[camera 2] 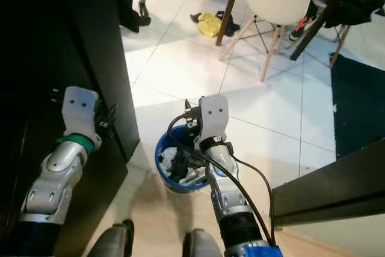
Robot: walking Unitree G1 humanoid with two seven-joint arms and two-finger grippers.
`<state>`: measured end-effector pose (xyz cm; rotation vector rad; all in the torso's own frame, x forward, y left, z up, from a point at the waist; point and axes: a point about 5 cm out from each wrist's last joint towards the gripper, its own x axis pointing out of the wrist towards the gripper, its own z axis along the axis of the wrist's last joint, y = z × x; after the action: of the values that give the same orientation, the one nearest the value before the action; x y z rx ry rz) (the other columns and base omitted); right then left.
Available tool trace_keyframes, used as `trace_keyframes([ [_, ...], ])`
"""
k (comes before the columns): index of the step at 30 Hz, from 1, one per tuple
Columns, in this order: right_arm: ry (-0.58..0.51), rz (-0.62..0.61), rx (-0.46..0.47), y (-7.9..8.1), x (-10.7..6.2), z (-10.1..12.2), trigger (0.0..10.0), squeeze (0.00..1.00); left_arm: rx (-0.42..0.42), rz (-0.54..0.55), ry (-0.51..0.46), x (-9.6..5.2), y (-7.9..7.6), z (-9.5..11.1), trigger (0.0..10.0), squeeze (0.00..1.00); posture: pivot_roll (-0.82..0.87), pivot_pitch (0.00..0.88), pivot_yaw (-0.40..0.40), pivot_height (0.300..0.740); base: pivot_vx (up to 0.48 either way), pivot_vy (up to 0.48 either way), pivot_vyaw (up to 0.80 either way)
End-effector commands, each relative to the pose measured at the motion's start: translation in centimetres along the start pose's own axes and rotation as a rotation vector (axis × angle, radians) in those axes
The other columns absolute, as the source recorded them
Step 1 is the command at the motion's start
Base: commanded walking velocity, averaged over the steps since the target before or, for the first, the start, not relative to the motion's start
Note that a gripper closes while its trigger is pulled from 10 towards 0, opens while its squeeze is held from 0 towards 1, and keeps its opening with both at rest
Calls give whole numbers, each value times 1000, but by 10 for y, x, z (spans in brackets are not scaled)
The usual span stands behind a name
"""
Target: Clean up the room
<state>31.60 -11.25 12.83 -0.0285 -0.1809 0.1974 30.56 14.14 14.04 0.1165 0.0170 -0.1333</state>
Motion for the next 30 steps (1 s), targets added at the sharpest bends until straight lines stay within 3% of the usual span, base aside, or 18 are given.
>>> trace_keyframes([
  [1,10,-13,1,-3,-2,-3,10000,0,-2,-17,19,-1,-3,-4,10000,0,-17,118,0,740,0,-431,0],
  [15,9,-10,0,-2,-2,-3,10000,0,-5,-17,12,0,-4,-3,10000,0,-17,113,1,740,0,-378,0],
  [21,7,-8,-1,-2,-1,-3,10000,0,-44,-6,16,0,-2,-3,10000,0,-18,110,1,740,0,0,0],
  [30,8,-2,-1,-2,-1,-3,10000,0,-40,-3,21,0,-2,-4,10000,0,-17,107,1,740,0,0,0],
])
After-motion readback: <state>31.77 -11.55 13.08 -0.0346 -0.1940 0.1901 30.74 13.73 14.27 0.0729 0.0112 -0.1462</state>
